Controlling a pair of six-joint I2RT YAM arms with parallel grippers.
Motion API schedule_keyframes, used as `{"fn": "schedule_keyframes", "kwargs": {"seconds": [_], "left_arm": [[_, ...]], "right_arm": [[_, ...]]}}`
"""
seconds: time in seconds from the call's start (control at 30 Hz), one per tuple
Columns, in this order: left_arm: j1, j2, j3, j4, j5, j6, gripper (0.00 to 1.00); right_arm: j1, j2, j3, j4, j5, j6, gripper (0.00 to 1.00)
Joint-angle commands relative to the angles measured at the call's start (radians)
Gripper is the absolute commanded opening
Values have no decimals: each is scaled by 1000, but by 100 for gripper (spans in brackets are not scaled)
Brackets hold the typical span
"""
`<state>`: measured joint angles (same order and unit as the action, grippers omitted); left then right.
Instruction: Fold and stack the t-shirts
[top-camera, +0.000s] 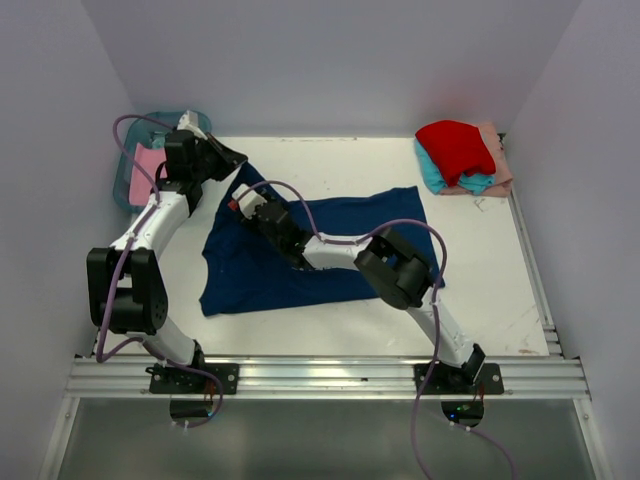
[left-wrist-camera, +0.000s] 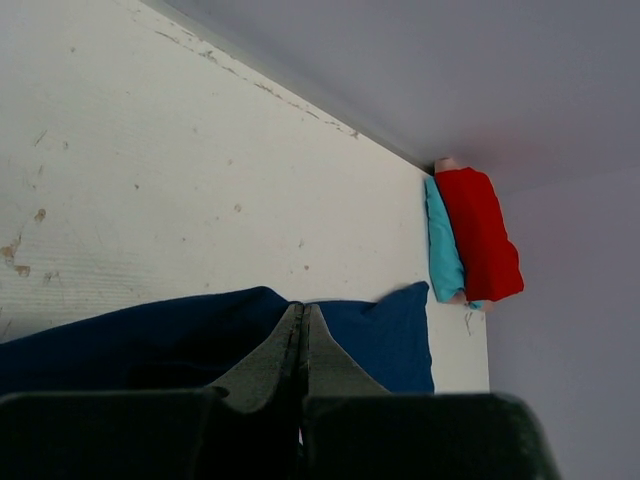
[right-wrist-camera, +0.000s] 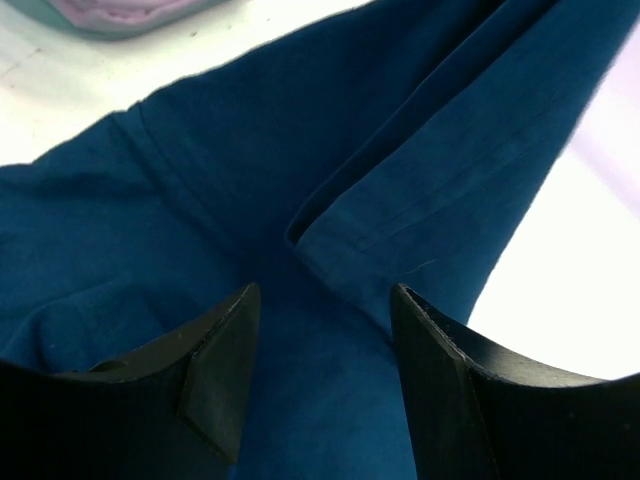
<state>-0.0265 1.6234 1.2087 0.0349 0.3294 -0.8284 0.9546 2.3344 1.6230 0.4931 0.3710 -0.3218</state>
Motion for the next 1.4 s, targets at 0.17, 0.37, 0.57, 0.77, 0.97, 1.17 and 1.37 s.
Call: {"fn": "schedule_keyframes", "kwargs": {"seconds": [0.17,0.37,0.57,0.77,0.97,1.17,1.37], "left_arm": [[8,-11,37,19,33,-23,0],[8,-30,35,14,37,-25,0],[8,-43,31,10,39,-21,0],[8,-37,29,11,37,-20,0],[8,-34,26,11,33,-20,0],[8,-33,26,8,25,-15,0],[8,-36,17,3,19,-11,0]], "right_arm": [[-2,55,112,-40,-18,29,59],[-2,131,219,-76,-10,20,52],[-2,132,230,-60,8,15,25],[-2,56,114,2,34,-13,3],[-2,-27,-21,71,49,-28,0],[-2,-84,-104,108,63,-39,0],[-2,-167,-195,119,88,-42,0]]}}
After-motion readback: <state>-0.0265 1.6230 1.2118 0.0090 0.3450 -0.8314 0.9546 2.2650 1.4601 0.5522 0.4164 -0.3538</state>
